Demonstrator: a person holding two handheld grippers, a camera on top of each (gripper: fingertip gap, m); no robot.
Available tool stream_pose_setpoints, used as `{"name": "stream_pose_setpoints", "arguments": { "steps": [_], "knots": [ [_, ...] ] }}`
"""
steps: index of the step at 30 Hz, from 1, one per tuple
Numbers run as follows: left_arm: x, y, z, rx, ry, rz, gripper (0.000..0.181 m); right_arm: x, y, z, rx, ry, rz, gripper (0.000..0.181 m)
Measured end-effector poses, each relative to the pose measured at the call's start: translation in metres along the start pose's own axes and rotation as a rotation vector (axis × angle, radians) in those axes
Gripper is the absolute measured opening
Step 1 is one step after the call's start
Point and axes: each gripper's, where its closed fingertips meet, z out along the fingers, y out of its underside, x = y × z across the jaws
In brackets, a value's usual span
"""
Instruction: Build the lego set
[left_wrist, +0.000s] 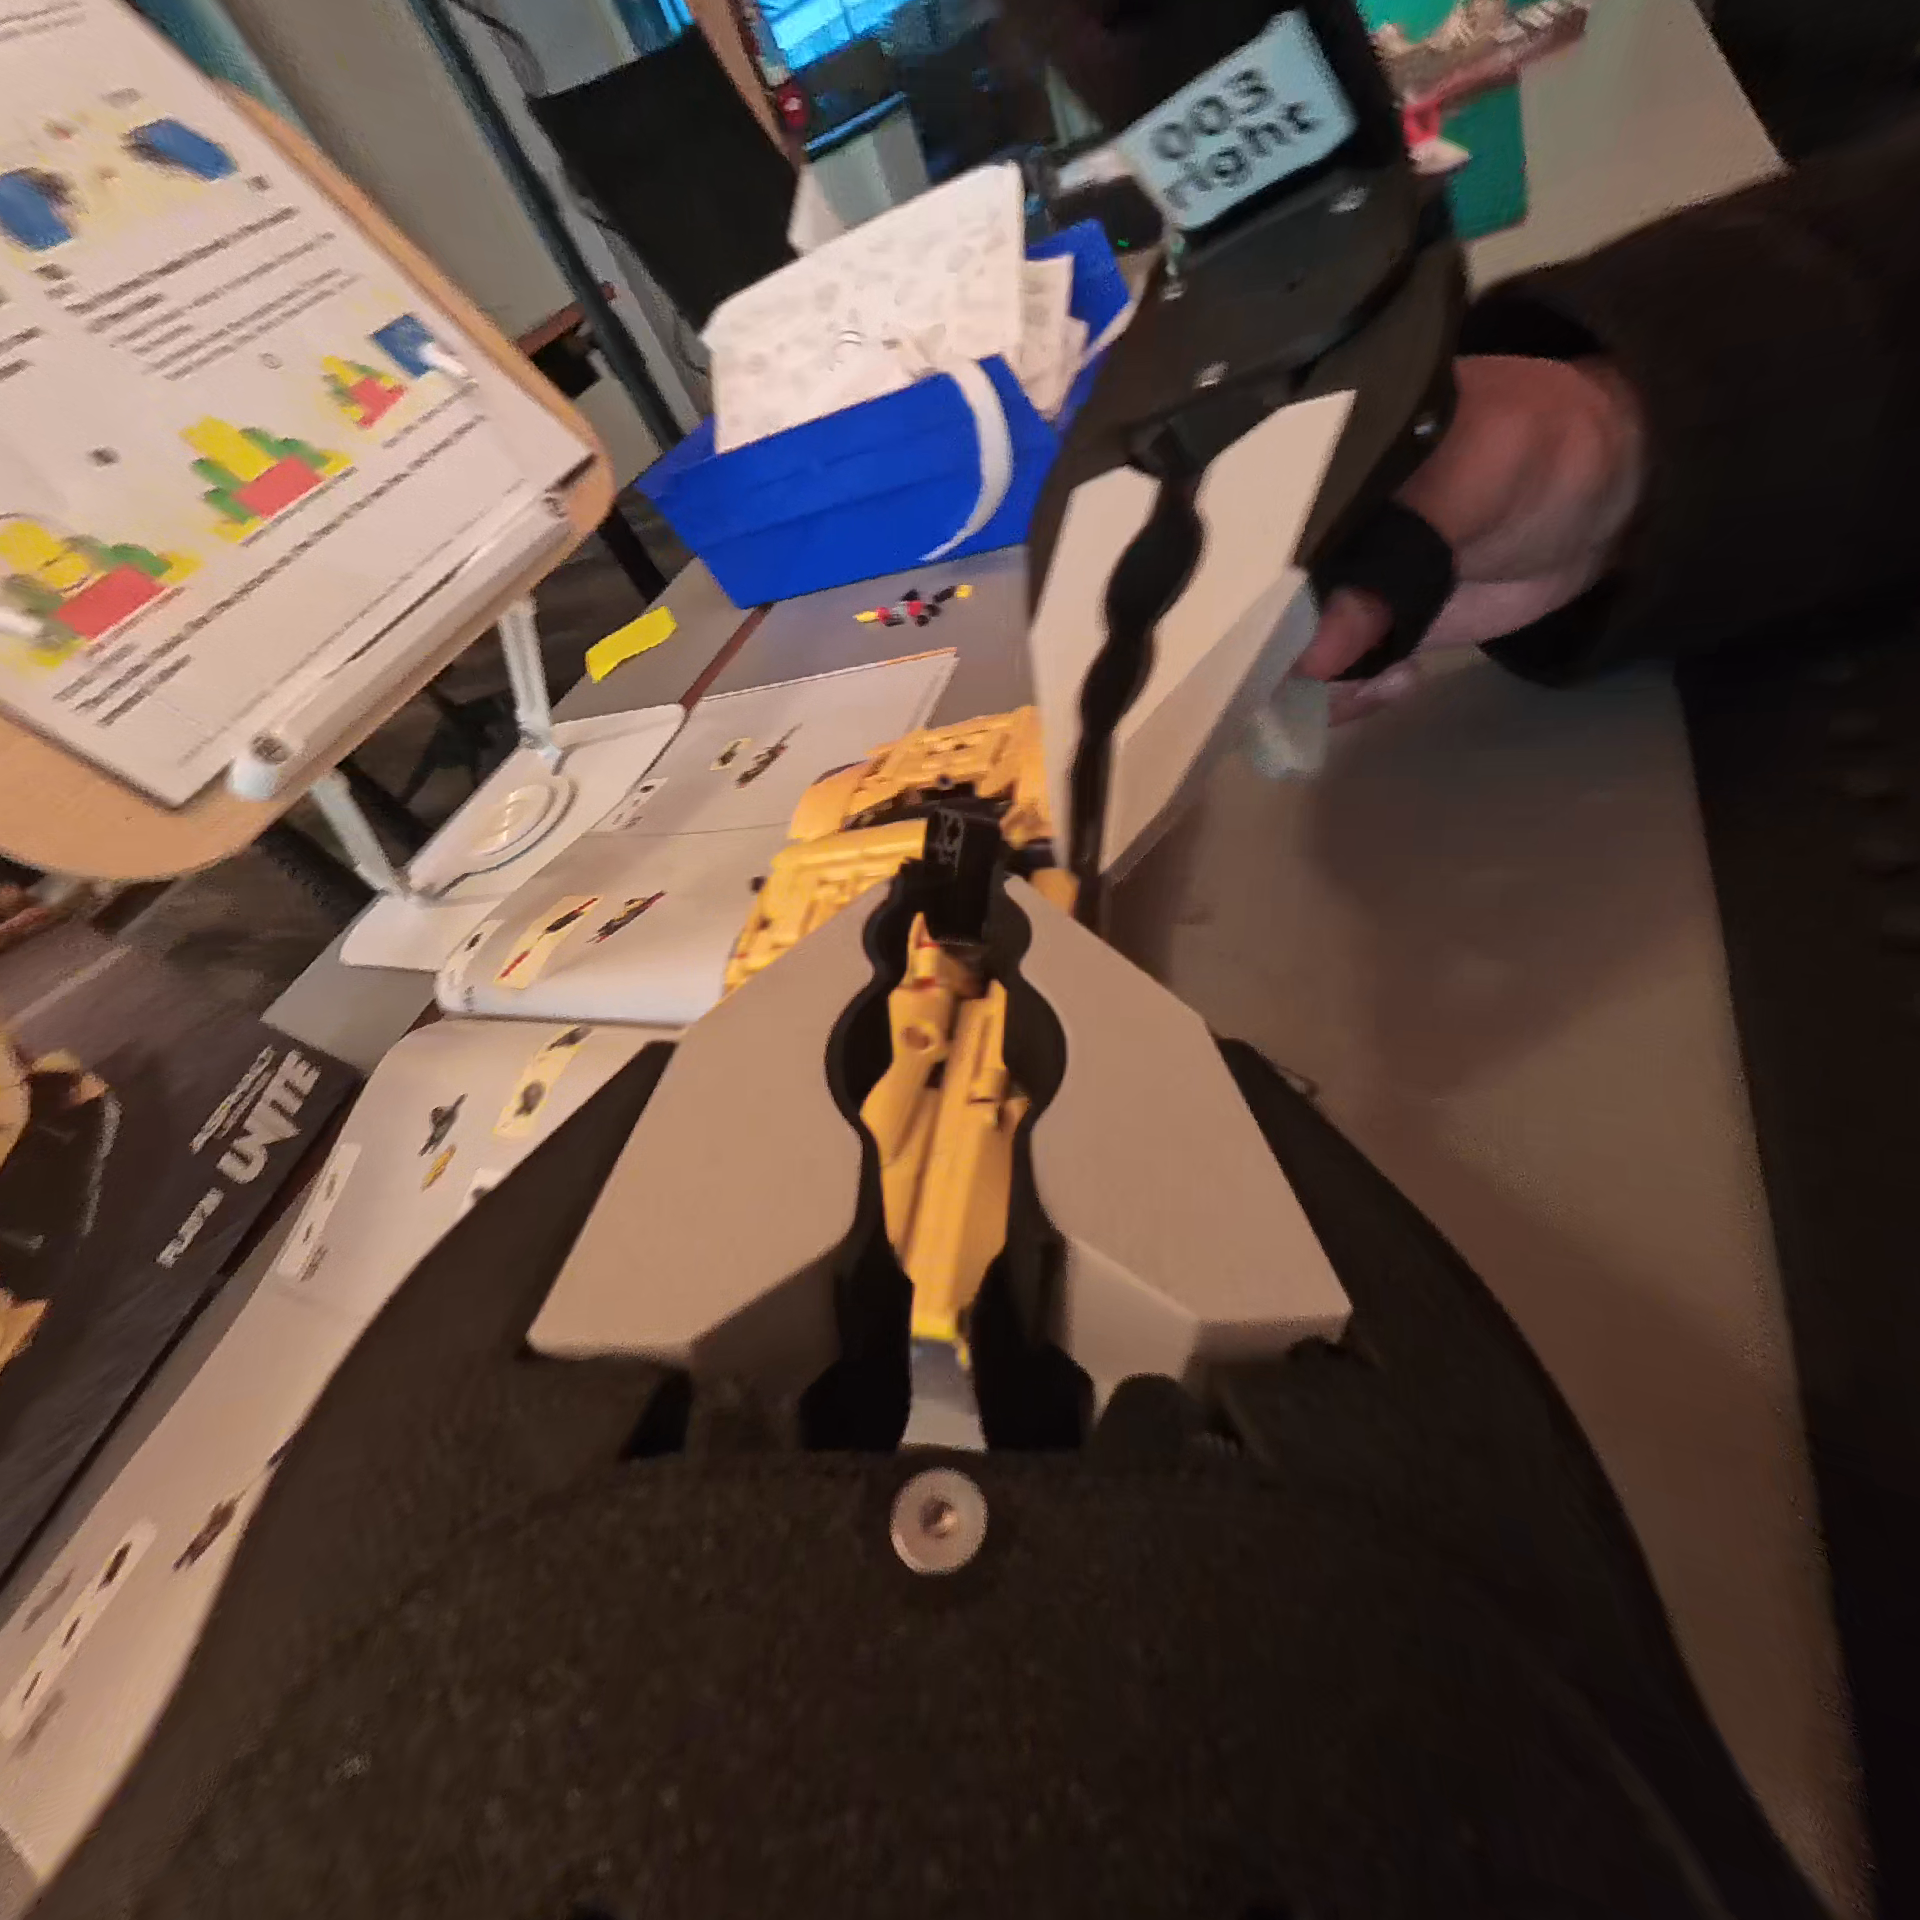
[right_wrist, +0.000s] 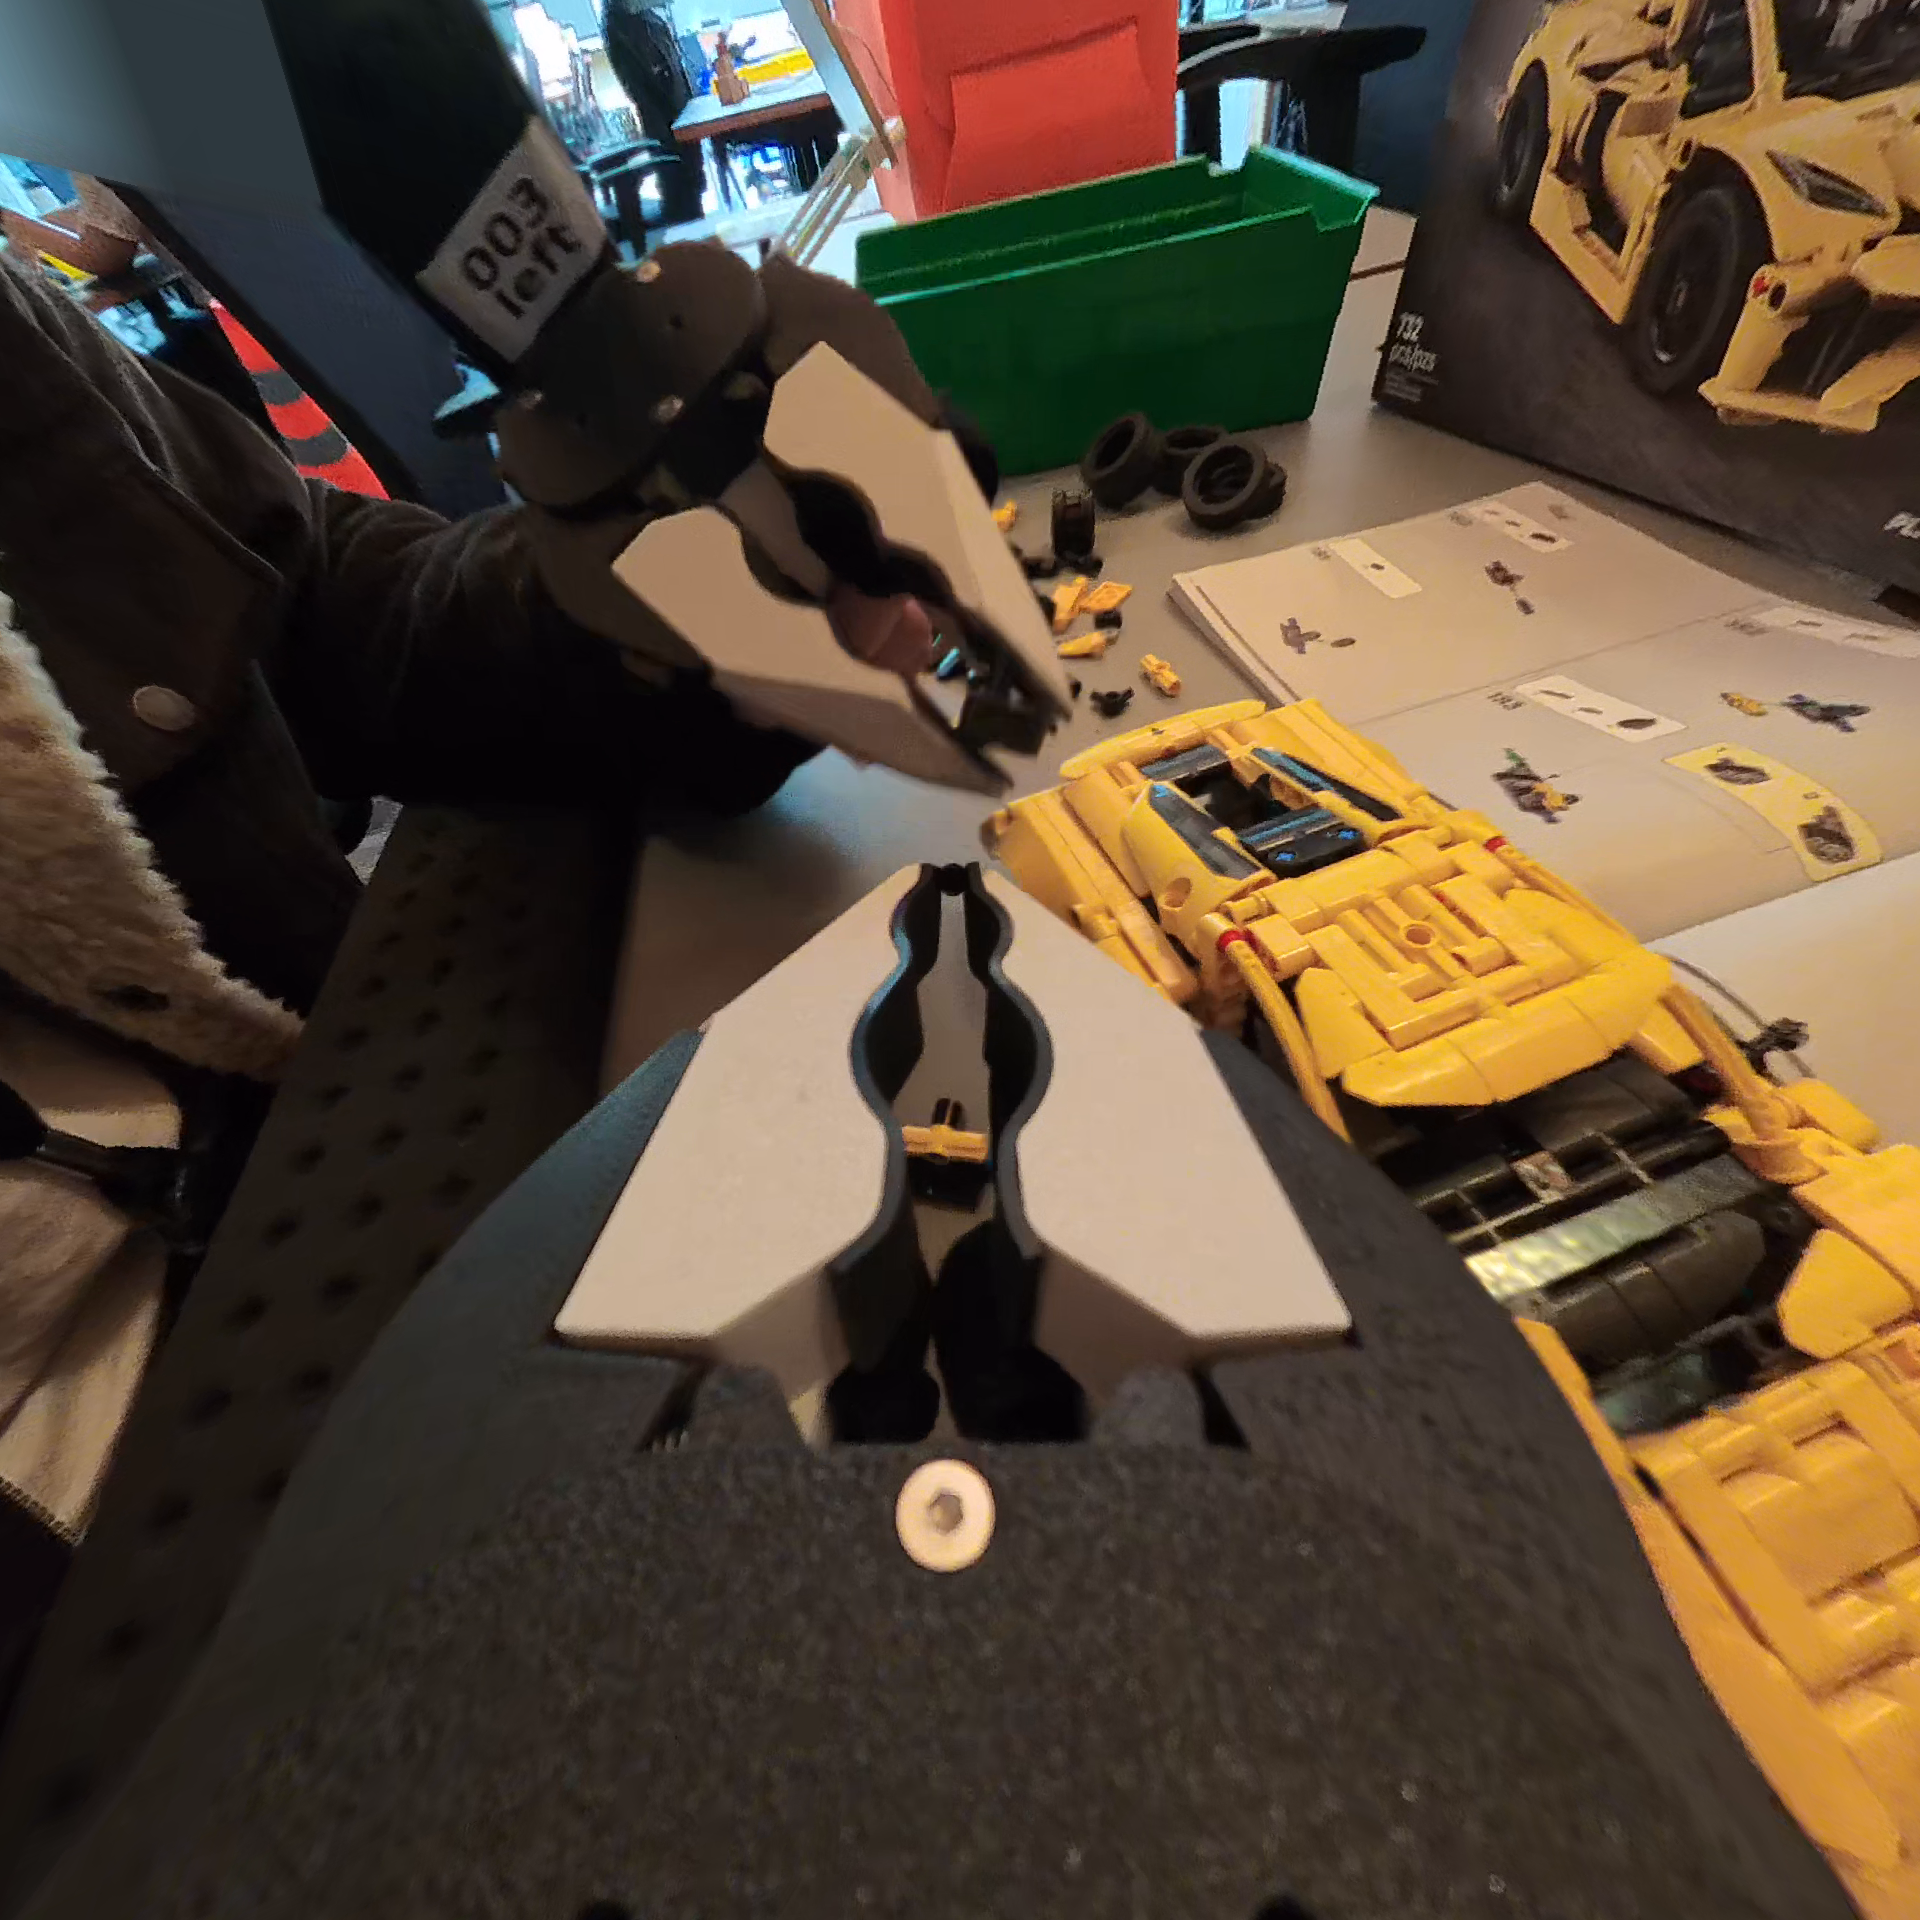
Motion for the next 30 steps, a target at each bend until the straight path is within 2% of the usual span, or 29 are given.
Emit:
{"name": "stream_pose_setpoints", "arguments": {
  "steps": [3,7,9,12,20,27,30],
  "knots": [
    [-0.013,0.01,-0.006,-0.04,-0.011,0.024,0.014,0.002,-0.008,-0.013,0.03,0.007,-0.047,0.003],
    [0.018,0.027,0.006,-0.139,0.006,0.381,0.014,0.0,-0.011,-0.021,-0.015,0.006,-0.1,0.003],
    [0.024,0.032,0.009,-0.167,-0.003,0.481,0.014,-0.005,-0.005,-0.019,-0.074,-0.002,-0.129,0.003],
    [0.026,0.034,0.009,-0.176,-0.015,0.548,0.014,-0.008,0.009,-0.01,-0.163,-0.011,-0.141,0.003],
    [0.031,0.043,0.011,-0.236,-0.041,0.73,0.014,-0.007,0.023,0.001,-0.25,0.016,-0.183,0.003],
    [0.036,0.049,0.012,-0.268,-0.036,0.794,0.013,-0.006,0.03,0.002,-0.319,0.044,-0.237,0.003],
    [0.036,0.049,0.012,-0.278,-0.04,0.822,0.008,-0.006,0.038,0.003,-0.408,0.064,-0.306,0.003]
  ]
}}
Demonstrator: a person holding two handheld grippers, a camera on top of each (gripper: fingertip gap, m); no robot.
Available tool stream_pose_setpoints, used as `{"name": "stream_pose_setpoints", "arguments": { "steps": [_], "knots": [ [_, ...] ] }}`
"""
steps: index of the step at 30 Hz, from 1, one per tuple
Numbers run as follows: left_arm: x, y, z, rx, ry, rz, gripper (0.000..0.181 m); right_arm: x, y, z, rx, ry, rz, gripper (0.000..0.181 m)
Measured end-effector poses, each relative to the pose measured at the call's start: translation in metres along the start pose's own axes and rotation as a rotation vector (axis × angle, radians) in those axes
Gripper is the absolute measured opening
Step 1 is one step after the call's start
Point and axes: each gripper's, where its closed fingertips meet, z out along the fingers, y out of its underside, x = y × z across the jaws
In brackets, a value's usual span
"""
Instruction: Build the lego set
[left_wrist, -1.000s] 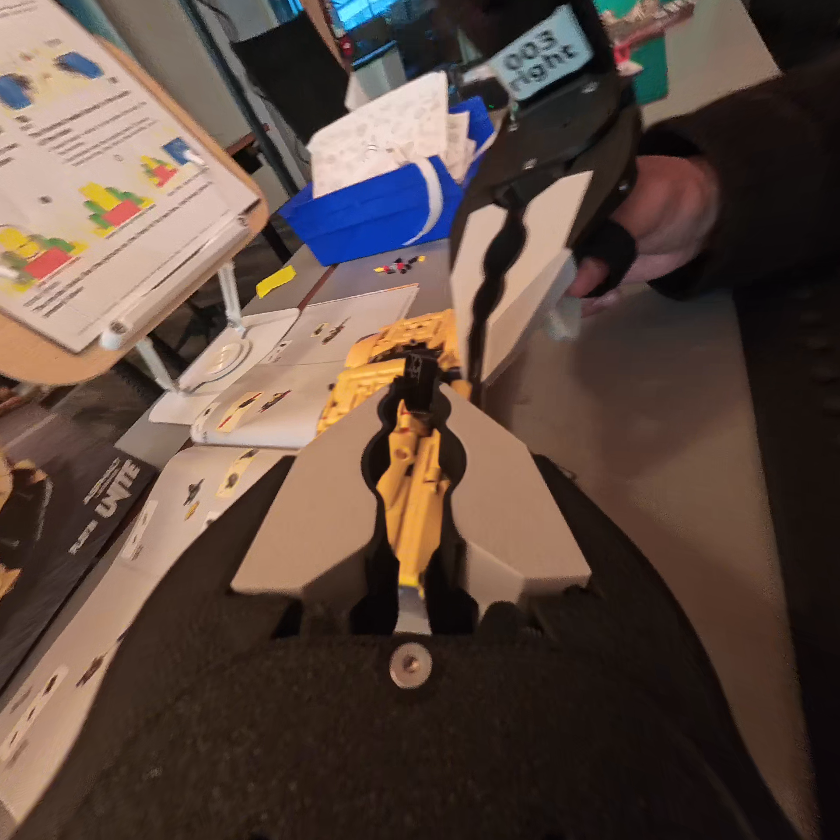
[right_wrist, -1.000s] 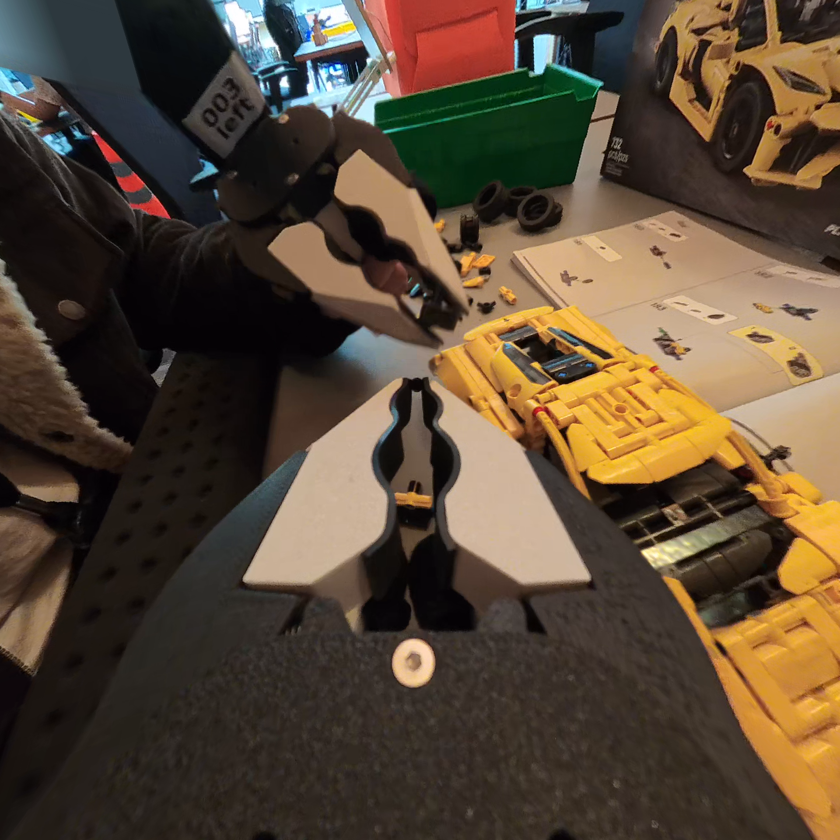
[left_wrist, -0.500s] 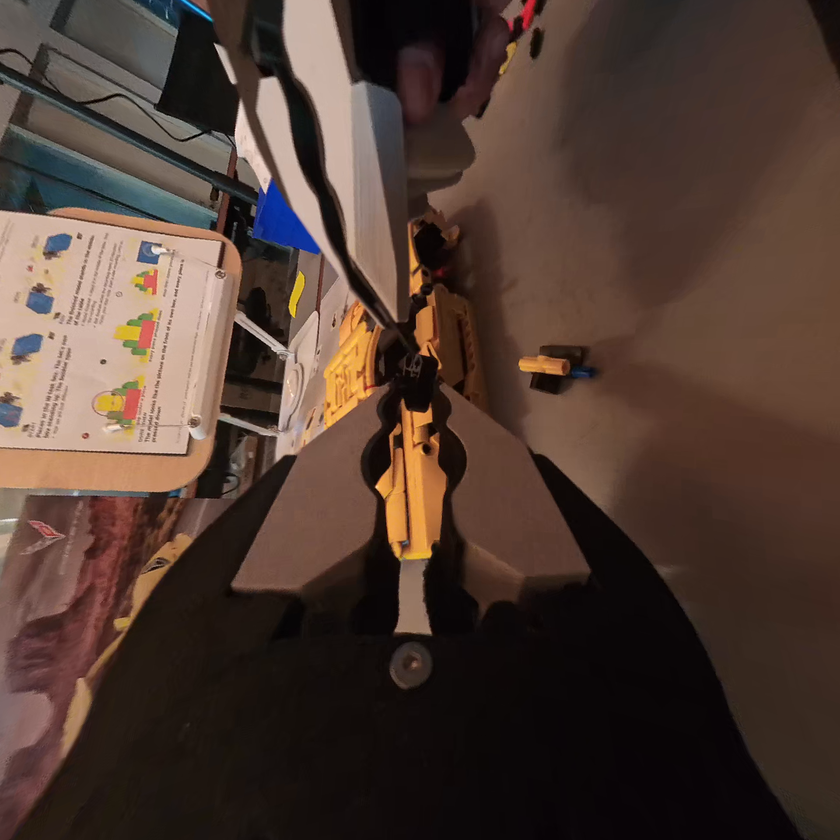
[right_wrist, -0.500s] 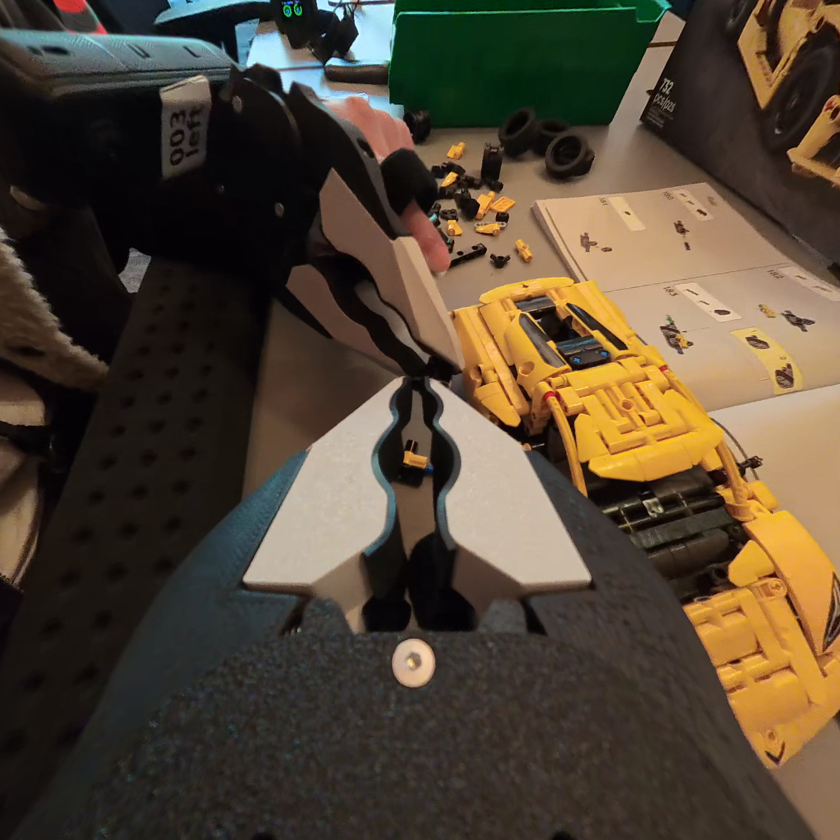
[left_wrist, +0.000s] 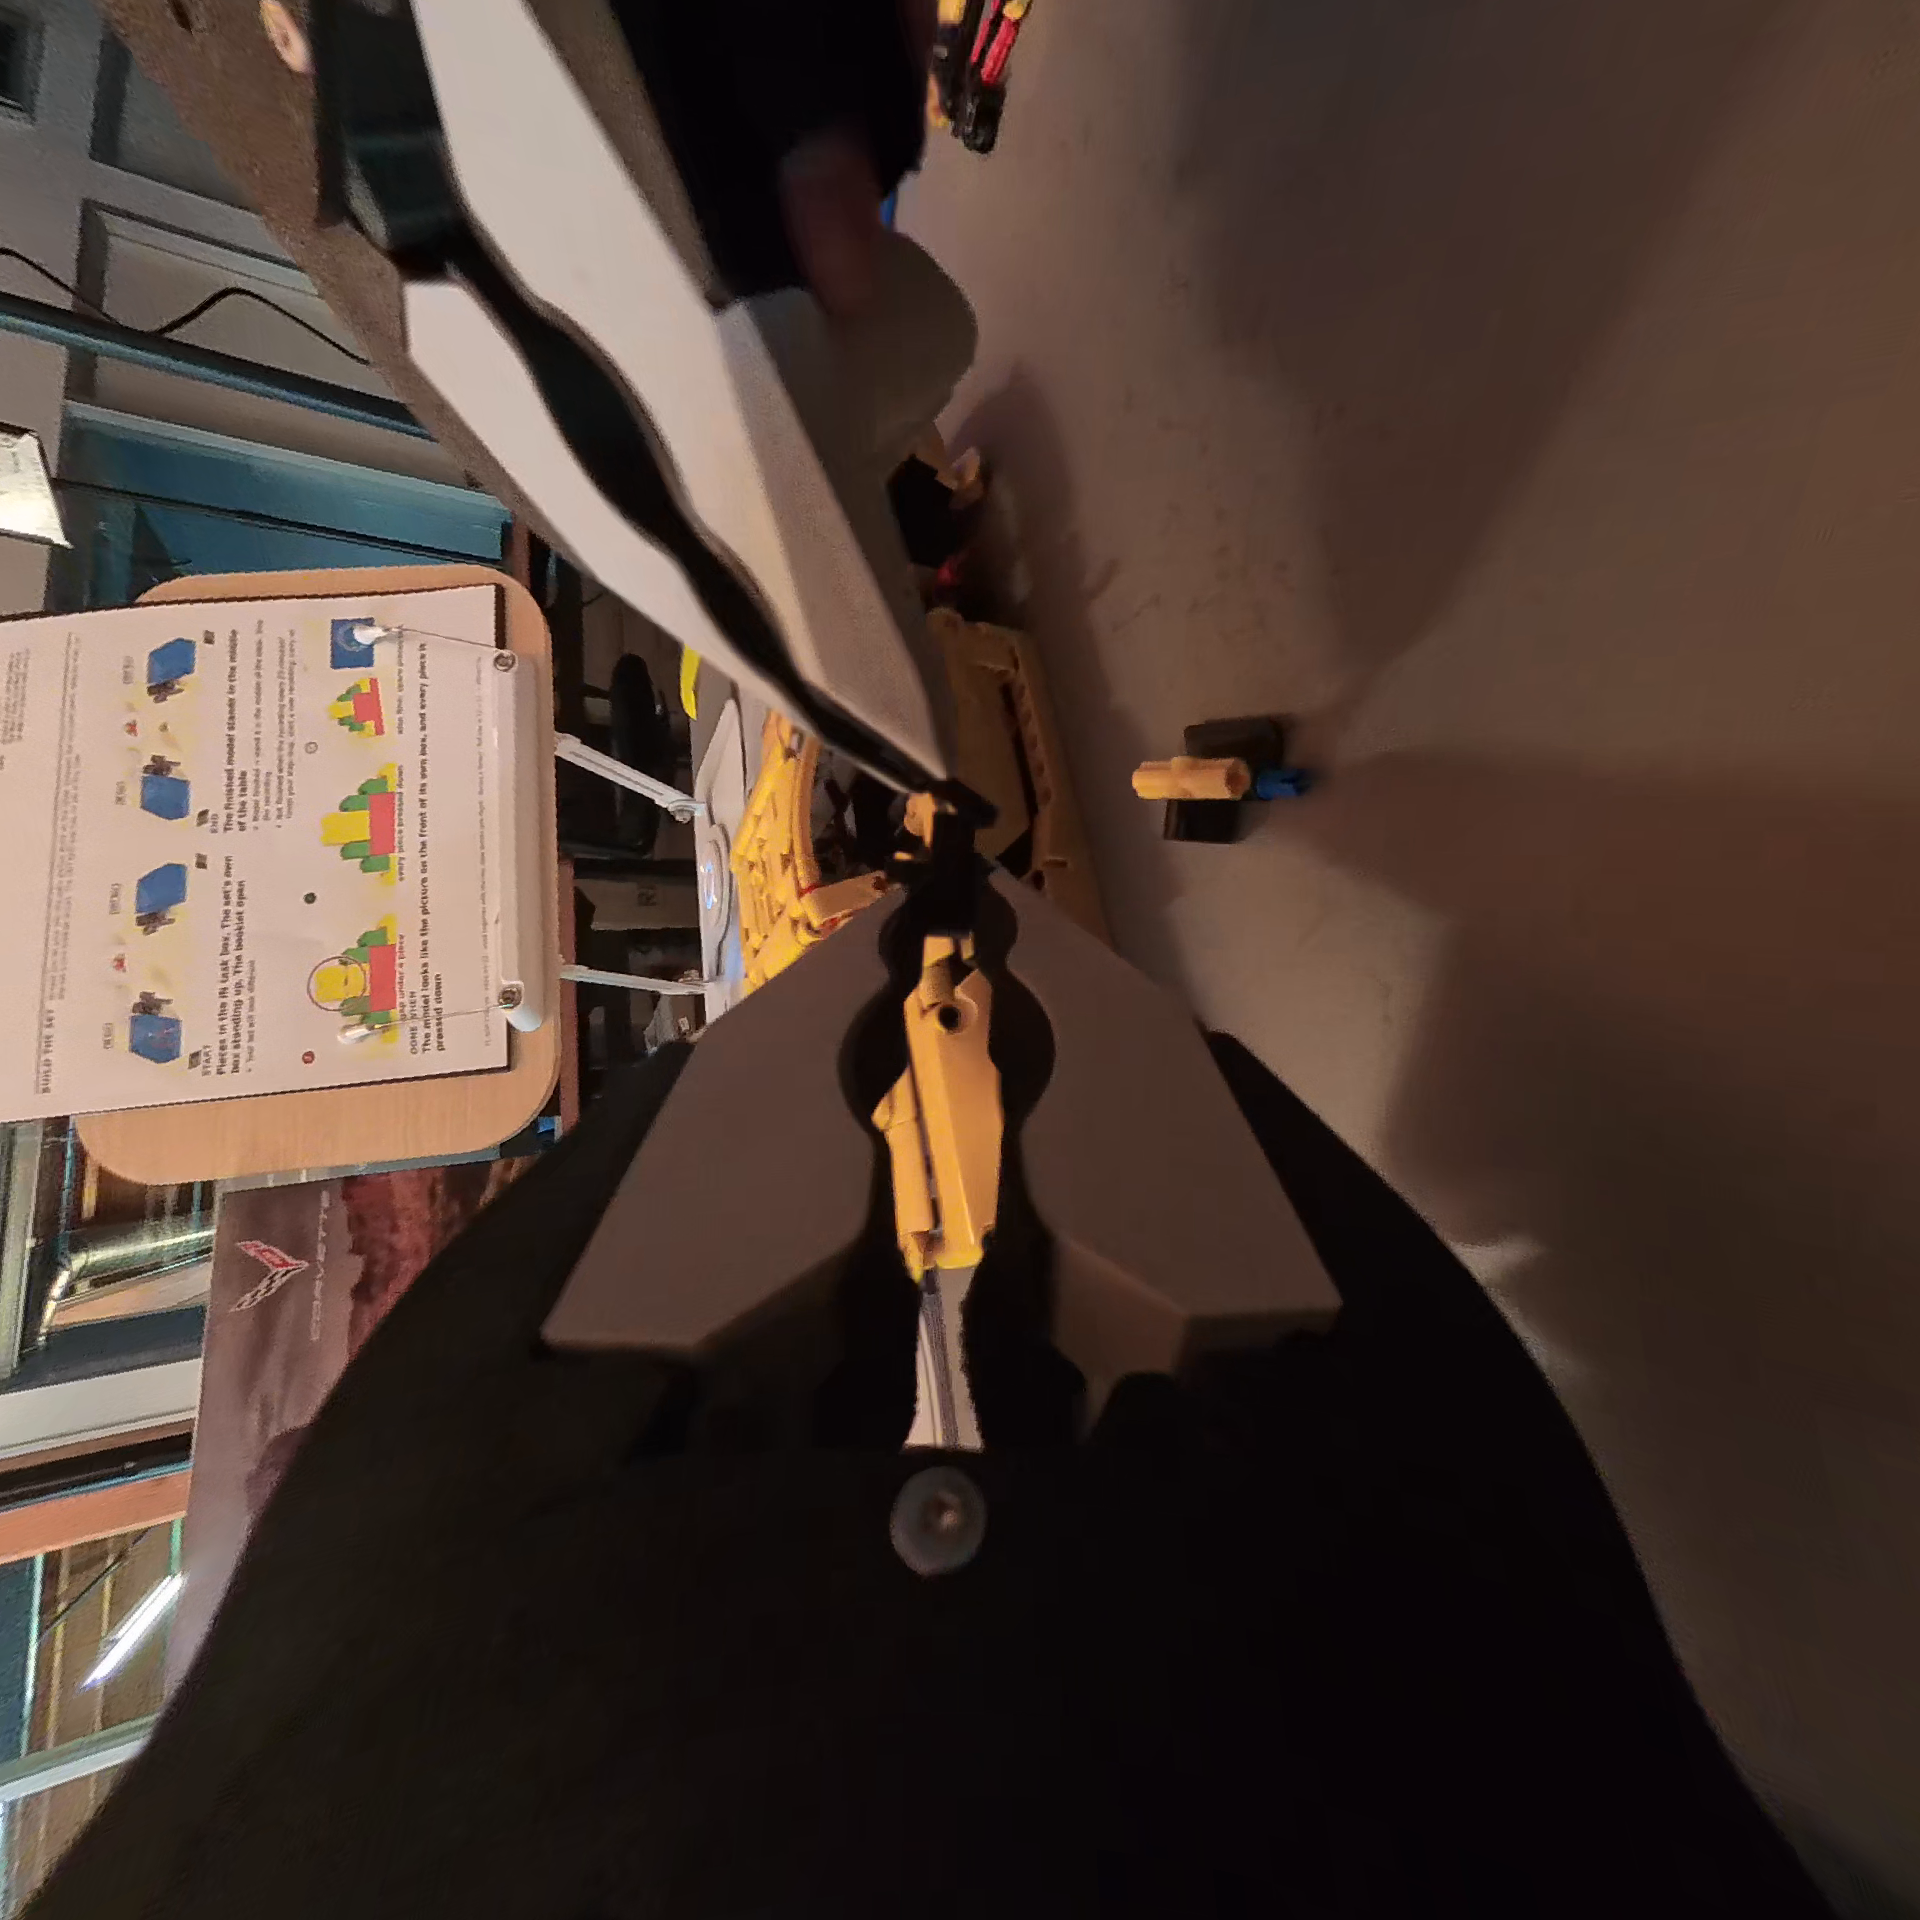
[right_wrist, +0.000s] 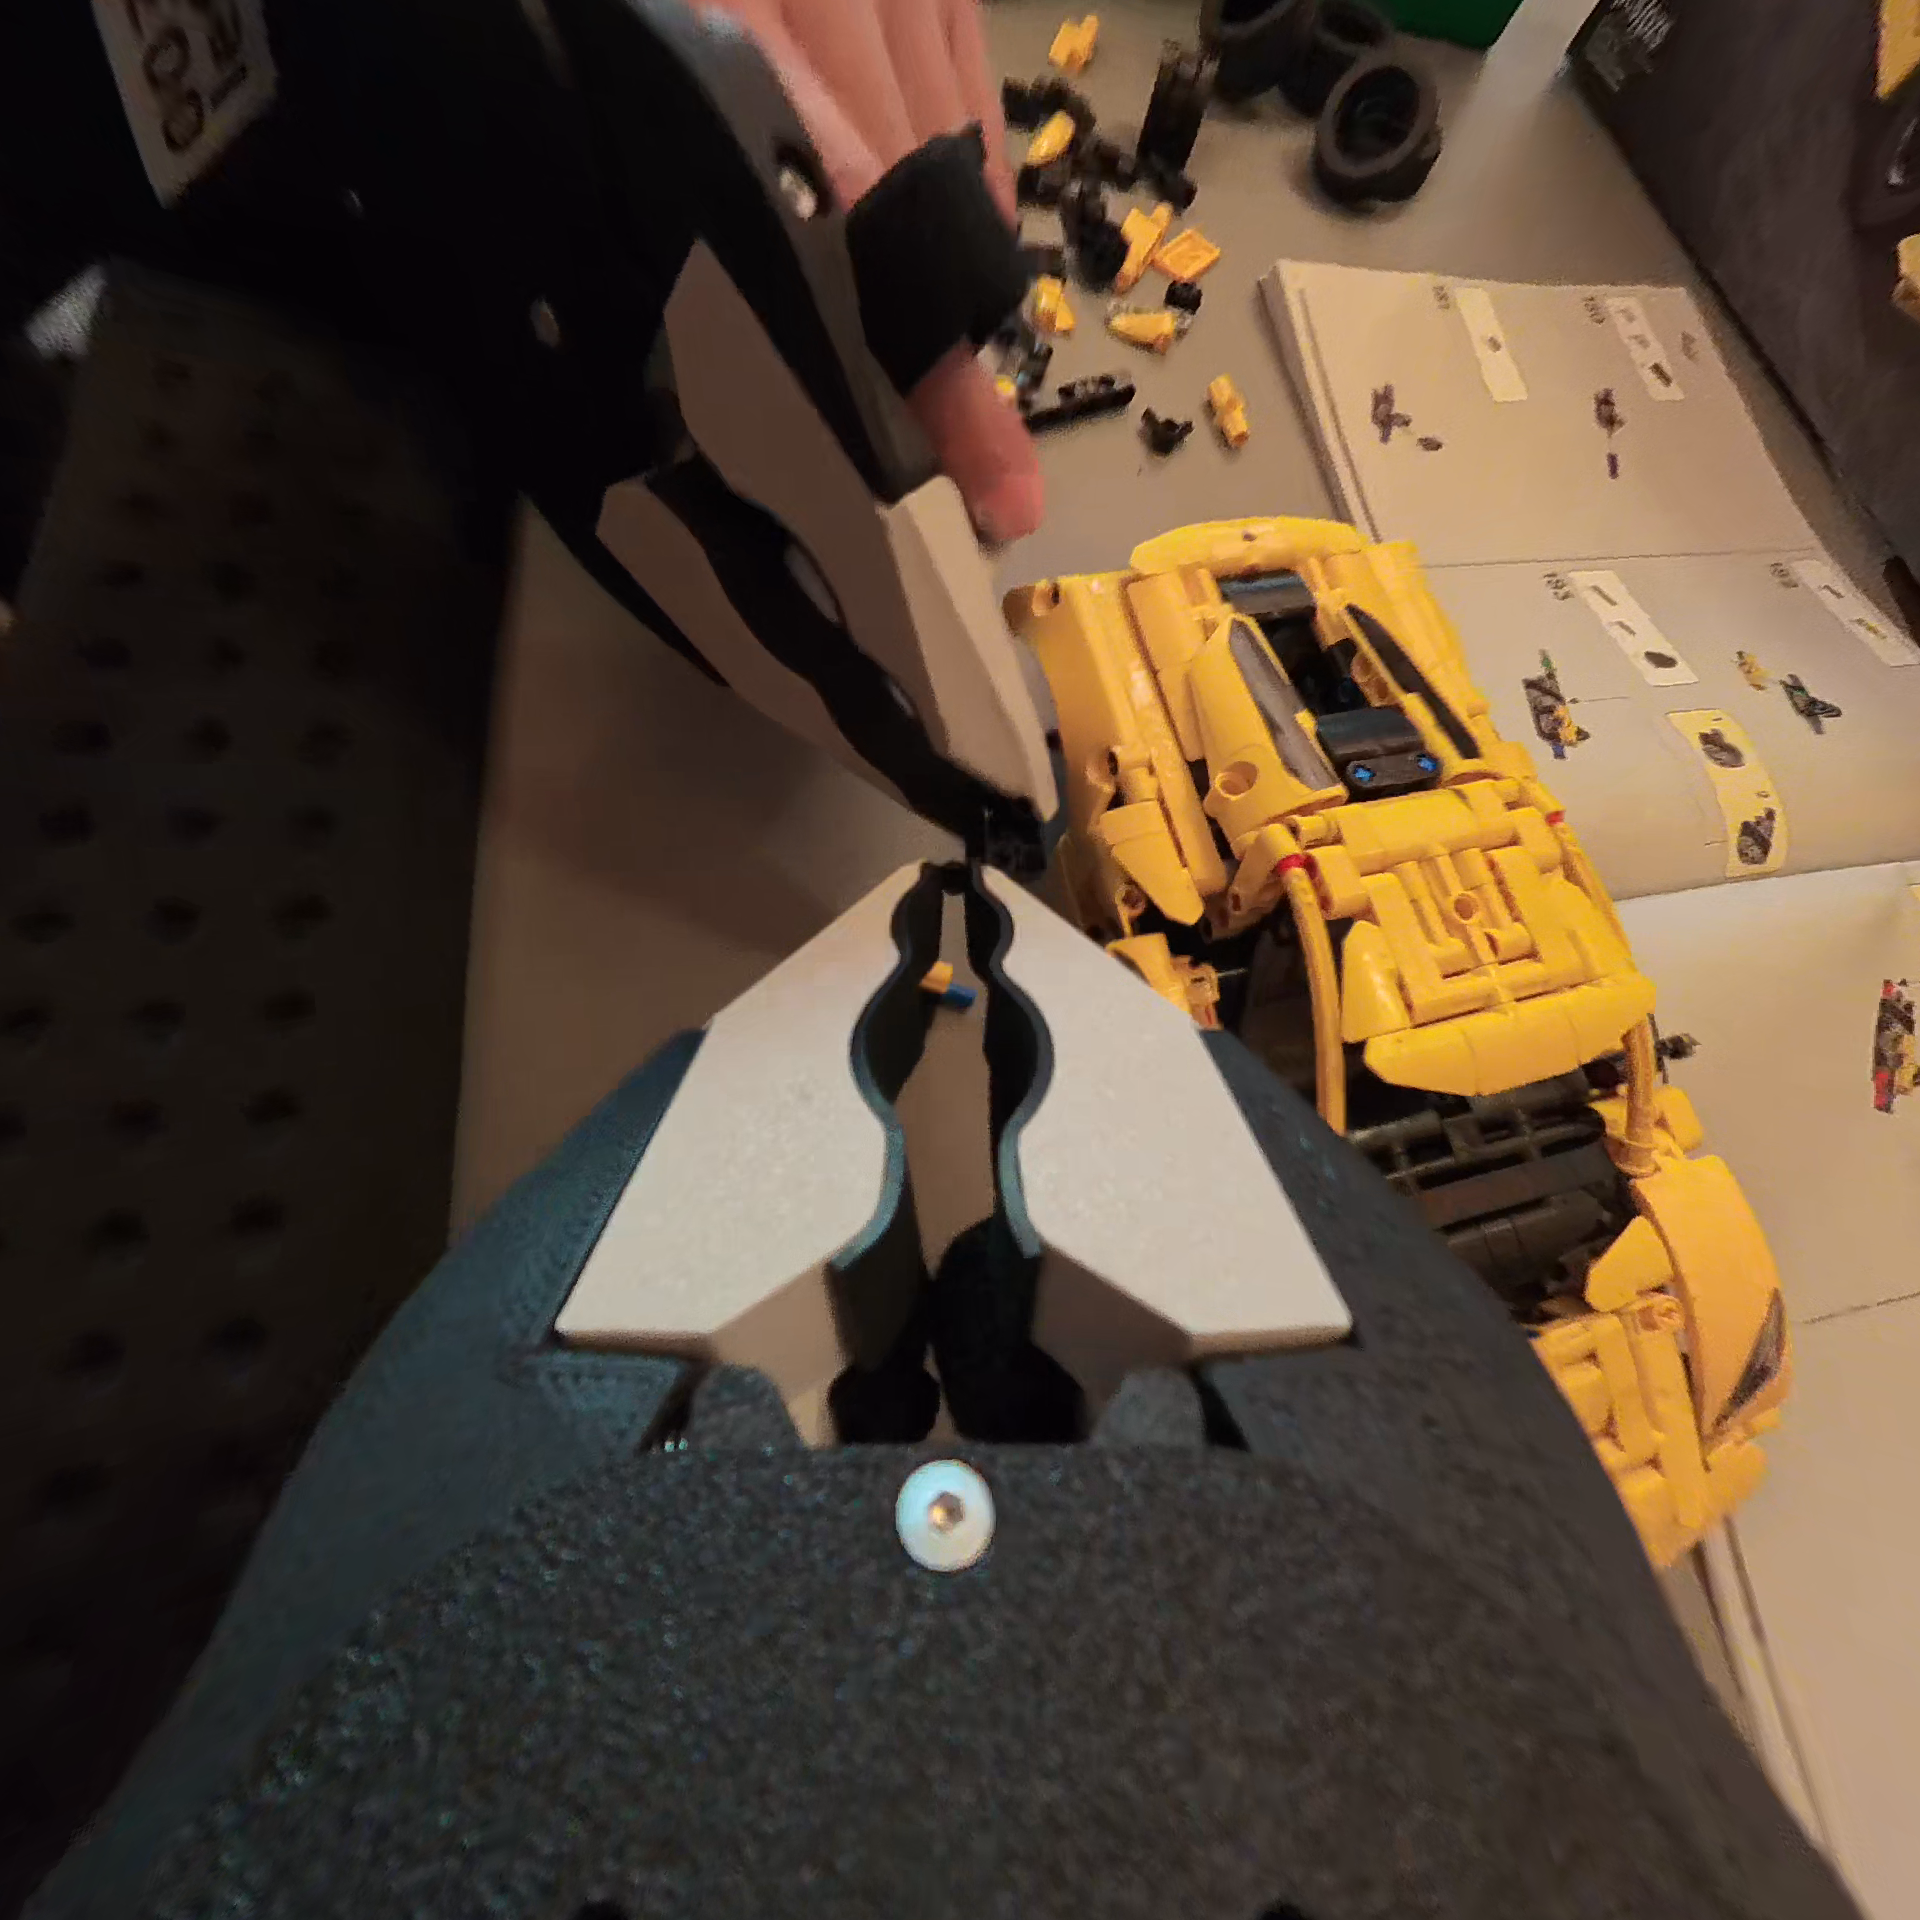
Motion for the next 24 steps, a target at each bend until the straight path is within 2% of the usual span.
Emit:
{"name": "stream_pose_setpoints", "arguments": {
  "steps": [2,5,8,11,13,16,24],
  "knots": [
    [-0.002,-0.006,-0.003,0.035,-0.004,-0.024,0.008,0.0,0.009,0.006,-0.083,0.029,-0.051,0.003],
    [0.0,0.002,-0.002,0.011,0.011,-0.037,0.008,0.0,0.012,0.004,-0.079,0.021,-0.028,0.003],
    [0.008,-0.001,-0.005,0.037,0.047,-0.065,0.008,0.002,0.012,-0.009,-0.003,-0.007,0.043,0.003],
    [0.027,-0.012,-0.005,0.071,0.093,0.009,0.008,-0.008,-0.003,-0.02,0.072,-0.102,0.066,0.003],
    [0.042,-0.018,-0.006,0.095,0.137,0.046,0.008,-0.022,0.008,-0.016,0.023,-0.231,0.118,0.003],
    [0.05,-0.018,-0.006,0.094,0.131,0.115,0.008,-0.034,0.021,-0.003,0.017,-0.341,0.19,0.003],
    [0.047,-0.03,-0.012,0.168,0.116,0.096,0.008,-0.04,0.019,-0.001,0.049,-0.4,0.192,0.003]
  ]
}}
